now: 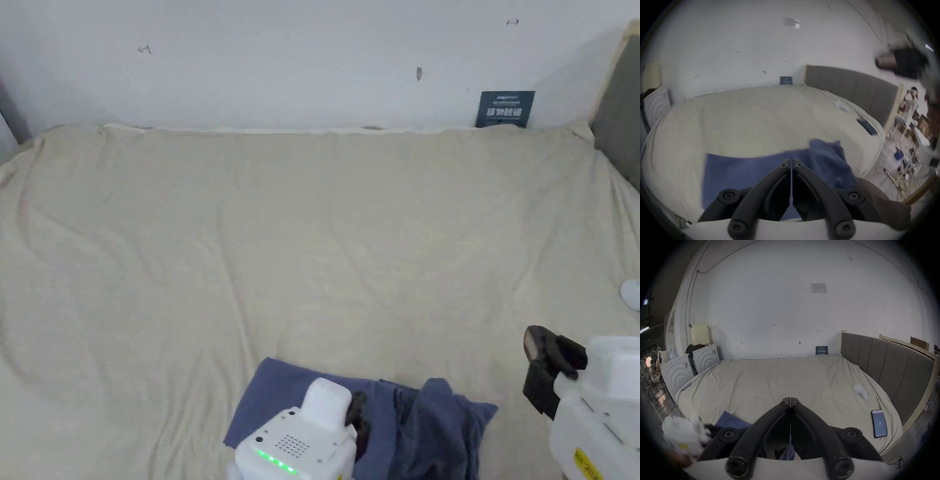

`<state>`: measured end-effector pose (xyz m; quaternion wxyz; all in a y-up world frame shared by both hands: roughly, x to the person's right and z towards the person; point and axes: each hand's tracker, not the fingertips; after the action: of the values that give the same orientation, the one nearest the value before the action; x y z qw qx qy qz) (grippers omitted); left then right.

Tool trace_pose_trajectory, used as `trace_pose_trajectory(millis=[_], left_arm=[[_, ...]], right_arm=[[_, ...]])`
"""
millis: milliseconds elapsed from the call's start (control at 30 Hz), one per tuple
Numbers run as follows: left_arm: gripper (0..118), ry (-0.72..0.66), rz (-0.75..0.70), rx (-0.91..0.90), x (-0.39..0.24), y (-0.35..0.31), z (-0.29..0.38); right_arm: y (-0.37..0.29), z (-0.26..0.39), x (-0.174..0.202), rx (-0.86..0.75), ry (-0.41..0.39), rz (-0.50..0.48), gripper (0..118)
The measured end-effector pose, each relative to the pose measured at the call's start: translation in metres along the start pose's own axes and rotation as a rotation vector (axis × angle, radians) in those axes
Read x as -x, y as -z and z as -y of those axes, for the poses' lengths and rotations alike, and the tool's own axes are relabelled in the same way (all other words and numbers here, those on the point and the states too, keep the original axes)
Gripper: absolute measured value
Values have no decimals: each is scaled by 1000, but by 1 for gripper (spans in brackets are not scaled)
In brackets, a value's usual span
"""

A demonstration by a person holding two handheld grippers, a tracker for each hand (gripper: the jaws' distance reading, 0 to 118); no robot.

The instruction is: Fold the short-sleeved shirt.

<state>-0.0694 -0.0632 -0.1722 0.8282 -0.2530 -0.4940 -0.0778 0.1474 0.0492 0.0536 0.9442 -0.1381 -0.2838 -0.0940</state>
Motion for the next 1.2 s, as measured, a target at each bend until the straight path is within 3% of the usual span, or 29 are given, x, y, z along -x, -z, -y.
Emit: trace_pose_trajectory(millis=[33,67,100,133,167,200,233,267,400,433,567,633,667,700,733,800,933,1200], left_arm=[[2,-17,-28,-8,24,-4,-8],[12,-46,-39,-21,47,-11,-13],[30,-82,-28,-28,70,-18,-15],[59,-126,-9,-20,93,-22,-16],[103,-157,-13,-1,112,-24,-17],[118,-190,-19,46,129,-21,-15],[118,-224,-31,107,143,-15,-13],[118,-224,-19,20,154,-18,-9],[118,-240,-93,193,124,4,-19],[118,-235,-106,224,165,33,7],[118,-171,-90,309,157,55,22],[111,-151,-64,326,150,61,26],[91,-139,-69,328,146,62,27],[38,-106,-93,330,127,51,19],[8,-85,-95,333,118,49,18],[6,-62,-84,303,107,43,13],[5,-192,4,213,118,41,-21],[5,-351,-104,160,178,45,-78]], right_arm=[[1,0,1,-2,4,2,0],[2,-1,1,-2,12,0,0],[4,-1,2,-3,23,-4,0],[4,-2,3,-7,33,-6,0],[5,-2,4,-11,41,-10,0],[5,-3,5,-13,45,-16,0],[6,-3,6,-14,48,-17,0],[7,-4,8,-15,48,-17,0],[8,-5,14,-11,35,-26,0],[8,-6,15,-8,29,-27,0],[9,-5,16,3,8,-21,0],[10,-4,16,12,8,-16,0],[10,-4,16,15,7,-14,0],[9,-3,16,17,4,-11,0],[9,-3,16,17,0,-10,0],[10,-3,16,21,-2,-10,0],[14,-5,17,19,-2,-7,0],[24,-12,26,14,-8,-20,0]])
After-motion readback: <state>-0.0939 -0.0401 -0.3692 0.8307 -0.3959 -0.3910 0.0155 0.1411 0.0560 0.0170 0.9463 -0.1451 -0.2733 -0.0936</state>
